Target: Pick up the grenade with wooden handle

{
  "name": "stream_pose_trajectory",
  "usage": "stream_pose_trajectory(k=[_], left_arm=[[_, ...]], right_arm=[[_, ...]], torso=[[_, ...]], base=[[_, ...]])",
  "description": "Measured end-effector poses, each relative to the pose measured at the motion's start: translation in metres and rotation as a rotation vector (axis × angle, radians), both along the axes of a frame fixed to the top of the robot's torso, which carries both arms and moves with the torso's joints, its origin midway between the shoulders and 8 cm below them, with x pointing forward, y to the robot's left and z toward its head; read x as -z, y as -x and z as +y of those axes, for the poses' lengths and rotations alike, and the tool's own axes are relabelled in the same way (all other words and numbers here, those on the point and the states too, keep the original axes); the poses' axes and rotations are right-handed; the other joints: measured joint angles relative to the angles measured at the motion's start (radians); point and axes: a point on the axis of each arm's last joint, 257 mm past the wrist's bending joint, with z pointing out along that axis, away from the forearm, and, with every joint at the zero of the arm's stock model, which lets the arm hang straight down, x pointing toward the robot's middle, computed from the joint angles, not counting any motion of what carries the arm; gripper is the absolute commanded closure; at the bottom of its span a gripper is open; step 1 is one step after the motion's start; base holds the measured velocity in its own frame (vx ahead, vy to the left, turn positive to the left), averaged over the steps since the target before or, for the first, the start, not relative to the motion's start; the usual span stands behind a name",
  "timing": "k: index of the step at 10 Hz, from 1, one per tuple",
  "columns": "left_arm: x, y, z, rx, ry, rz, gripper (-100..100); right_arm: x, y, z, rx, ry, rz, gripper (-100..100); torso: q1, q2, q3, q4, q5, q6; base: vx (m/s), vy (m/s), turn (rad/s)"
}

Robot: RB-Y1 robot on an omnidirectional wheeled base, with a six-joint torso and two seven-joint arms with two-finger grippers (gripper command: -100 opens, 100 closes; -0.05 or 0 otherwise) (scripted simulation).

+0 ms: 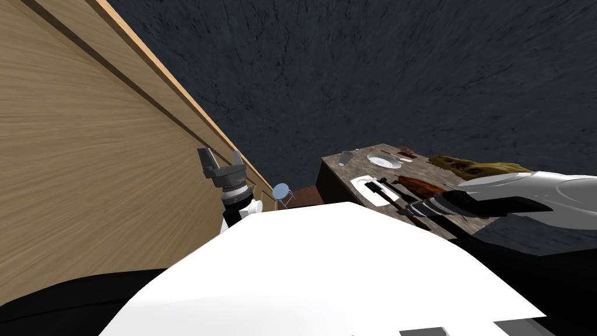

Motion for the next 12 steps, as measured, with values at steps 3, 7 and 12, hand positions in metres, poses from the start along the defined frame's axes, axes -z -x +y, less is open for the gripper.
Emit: stream_pose_trajectory(k=[3, 7, 12], left_arm=[[0.0, 0.0, 0.0, 0.0, 0.0, 0.0, 0], [0.0, 0.0, 0.0, 0.0, 0.0, 0.0, 0], [0.0, 0.0, 0.0, 0.0, 0.0, 0.0, 0]], right_arm=[[-0.009, -0.015, -0.012, -0.001, 0.025, -0.036, -100], [-0.03, -0.056, -0.029, -0.024, 0.079, -0.119, -100], [-0.027, -0.066, -0.024, -0.015, 0.065, -0.142, -100]], torso=[[0.003, 0.002, 0.001, 0.0, 0.0, 0.0], [0.001, 0.0, 0.0, 0.0, 0.0, 0.0], [-0.001, 0.0, 0.0, 0.0, 0.0, 0.0]], base=[[-0.025, 0.065, -0.018], [0.0, 0.039, 0.01], [0.003, -0.002, -0.001]])
